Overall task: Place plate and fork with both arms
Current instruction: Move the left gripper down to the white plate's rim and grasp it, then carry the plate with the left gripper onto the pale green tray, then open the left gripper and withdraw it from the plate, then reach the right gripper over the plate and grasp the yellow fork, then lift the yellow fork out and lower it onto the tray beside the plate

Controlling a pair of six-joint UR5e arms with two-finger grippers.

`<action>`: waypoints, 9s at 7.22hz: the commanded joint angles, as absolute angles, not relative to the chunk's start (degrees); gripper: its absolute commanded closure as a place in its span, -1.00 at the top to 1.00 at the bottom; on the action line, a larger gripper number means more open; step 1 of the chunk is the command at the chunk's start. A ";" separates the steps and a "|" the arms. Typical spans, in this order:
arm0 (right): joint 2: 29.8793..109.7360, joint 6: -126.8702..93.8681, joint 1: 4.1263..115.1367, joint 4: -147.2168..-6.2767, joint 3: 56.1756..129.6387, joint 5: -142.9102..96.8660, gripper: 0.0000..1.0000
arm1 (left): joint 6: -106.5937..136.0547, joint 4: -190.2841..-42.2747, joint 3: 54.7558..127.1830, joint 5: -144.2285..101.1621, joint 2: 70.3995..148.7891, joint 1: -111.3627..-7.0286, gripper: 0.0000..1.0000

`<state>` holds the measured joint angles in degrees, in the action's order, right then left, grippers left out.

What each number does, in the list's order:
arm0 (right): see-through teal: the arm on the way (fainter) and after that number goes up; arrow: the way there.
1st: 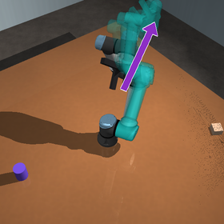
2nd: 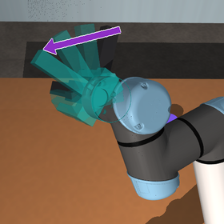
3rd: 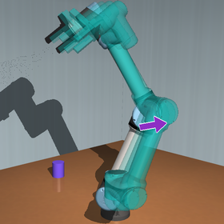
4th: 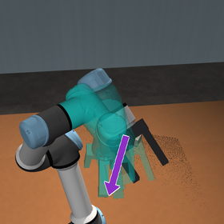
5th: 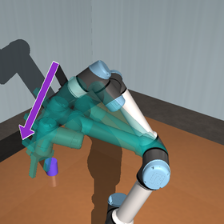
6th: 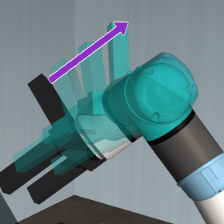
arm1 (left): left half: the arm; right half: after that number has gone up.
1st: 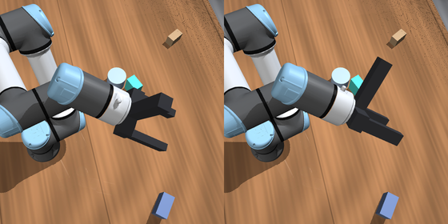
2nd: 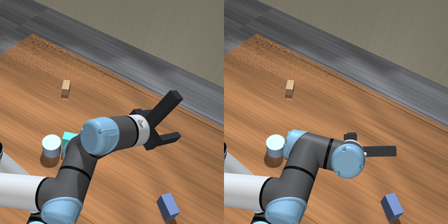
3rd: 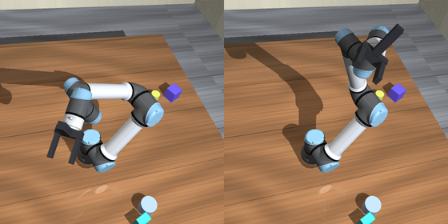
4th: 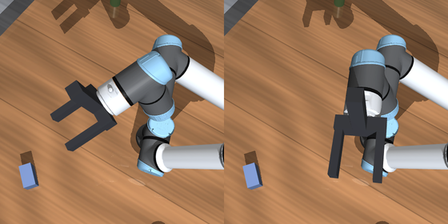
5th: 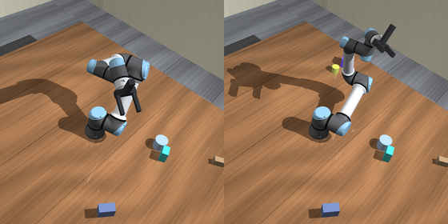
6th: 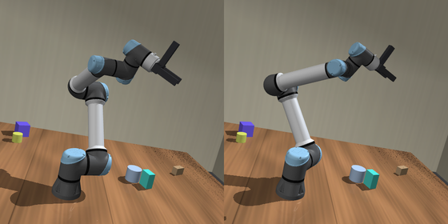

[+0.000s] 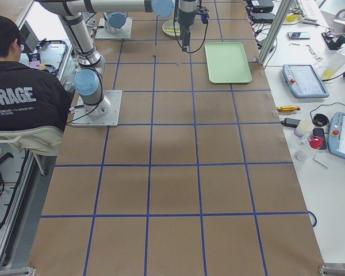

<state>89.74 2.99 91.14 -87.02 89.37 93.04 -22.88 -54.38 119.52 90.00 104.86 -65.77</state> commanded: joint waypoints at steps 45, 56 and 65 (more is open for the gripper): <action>37.35 -6.15 101.78 -114.08 54.58 85.52 0.25 | 1.14 -86.84 96.24 89.21 88.77 -89.82 1.00; 35.60 -9.76 103.45 -115.49 55.28 86.22 -0.07 | 0.97 -86.66 95.98 89.12 88.59 -89.82 1.00; 42.79 -2.41 99.61 -115.05 61.07 86.49 -0.91 | 0.97 -86.57 95.54 89.12 88.68 -89.56 1.00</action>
